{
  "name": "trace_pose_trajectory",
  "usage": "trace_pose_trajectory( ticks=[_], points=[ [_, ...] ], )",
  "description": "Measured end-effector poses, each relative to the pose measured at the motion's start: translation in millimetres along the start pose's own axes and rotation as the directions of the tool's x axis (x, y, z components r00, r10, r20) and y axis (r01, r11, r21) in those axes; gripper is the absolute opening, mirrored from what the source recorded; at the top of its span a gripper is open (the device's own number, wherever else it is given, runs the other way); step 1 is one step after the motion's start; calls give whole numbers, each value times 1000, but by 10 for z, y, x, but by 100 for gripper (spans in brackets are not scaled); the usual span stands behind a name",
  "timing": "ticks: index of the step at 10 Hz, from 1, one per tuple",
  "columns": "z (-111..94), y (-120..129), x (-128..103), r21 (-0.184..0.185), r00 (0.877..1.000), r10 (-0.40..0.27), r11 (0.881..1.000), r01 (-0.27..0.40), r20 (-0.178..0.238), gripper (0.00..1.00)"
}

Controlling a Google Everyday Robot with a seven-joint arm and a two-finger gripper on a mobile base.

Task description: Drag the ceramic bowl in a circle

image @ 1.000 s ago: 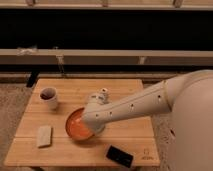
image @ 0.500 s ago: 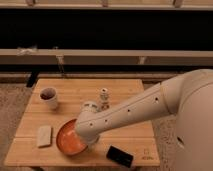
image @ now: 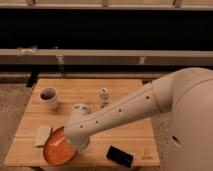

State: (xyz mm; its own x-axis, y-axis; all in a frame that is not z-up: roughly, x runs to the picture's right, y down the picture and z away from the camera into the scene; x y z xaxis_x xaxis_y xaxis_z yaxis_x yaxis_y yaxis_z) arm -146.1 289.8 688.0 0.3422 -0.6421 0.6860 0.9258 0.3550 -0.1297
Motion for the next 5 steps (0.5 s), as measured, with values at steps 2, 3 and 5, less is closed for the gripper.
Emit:
trace_pose_trajectory(
  ticks=[2,3,5],
  points=[
    [85,-272,-1,15,999,-50,999,50,11,0],
    [135,-377,12,19,997,-71,997,71,15,0],
    [213,-561,120,23,995,-103,994,103,5,0]
  ],
)
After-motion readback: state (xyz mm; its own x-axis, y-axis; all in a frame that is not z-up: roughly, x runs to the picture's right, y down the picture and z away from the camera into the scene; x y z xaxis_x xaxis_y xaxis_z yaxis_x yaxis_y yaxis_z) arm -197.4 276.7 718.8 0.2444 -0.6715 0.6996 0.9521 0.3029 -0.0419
